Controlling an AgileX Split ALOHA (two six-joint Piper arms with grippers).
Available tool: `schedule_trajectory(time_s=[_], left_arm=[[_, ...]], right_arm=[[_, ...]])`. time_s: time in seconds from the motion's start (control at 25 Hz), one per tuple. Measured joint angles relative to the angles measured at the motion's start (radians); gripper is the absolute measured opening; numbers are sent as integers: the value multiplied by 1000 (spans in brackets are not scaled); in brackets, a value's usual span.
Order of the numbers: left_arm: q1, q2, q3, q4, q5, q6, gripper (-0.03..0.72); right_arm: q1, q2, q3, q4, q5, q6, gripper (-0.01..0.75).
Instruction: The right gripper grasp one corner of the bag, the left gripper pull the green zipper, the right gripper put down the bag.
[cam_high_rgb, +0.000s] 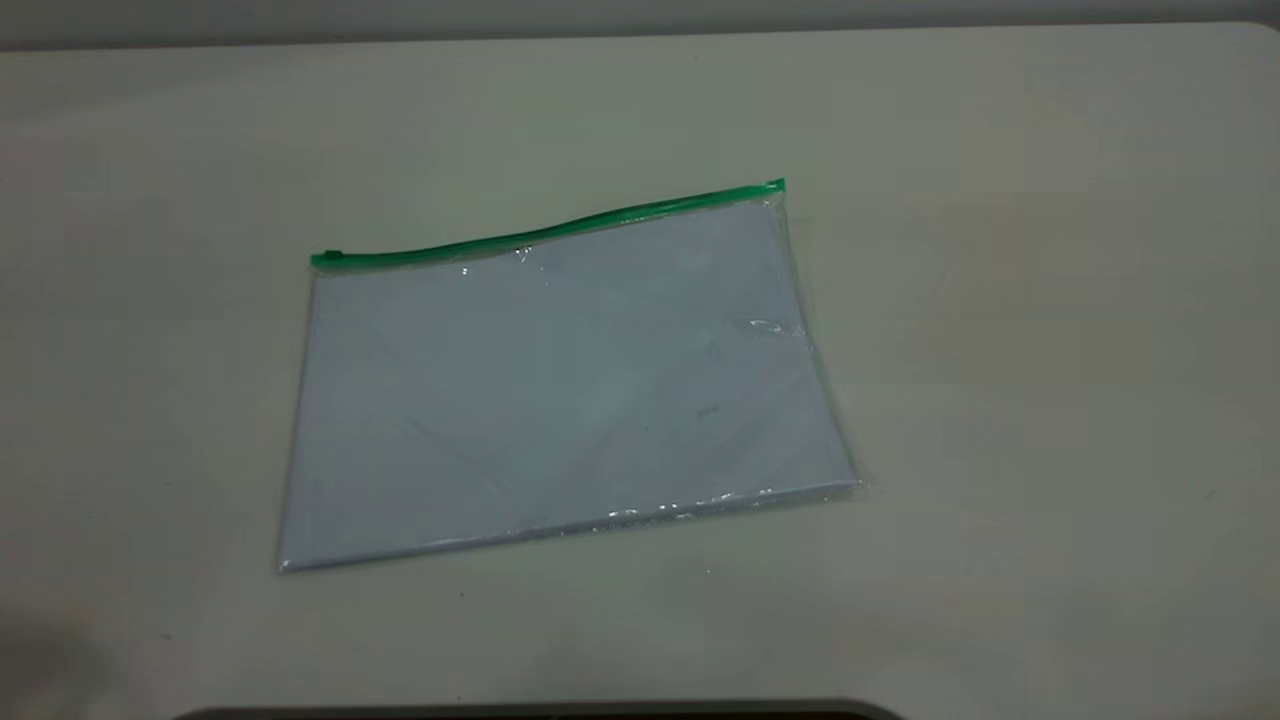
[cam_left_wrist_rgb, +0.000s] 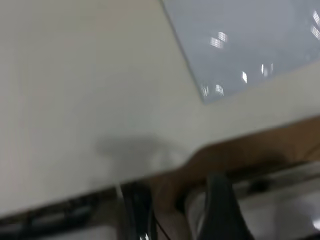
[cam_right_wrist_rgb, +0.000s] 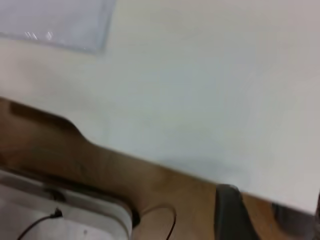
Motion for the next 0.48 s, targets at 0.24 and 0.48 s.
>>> schedule_trajectory(time_s=[0.24,0.48], left_arm=[[0,-152,242,-1,-4,-21,537],[0,-304,380,-1,-45,-25,537]], right_arm=[[0,-63,186,-4,-46,31,429],[0,-65,187,-4,-50,32,424]])
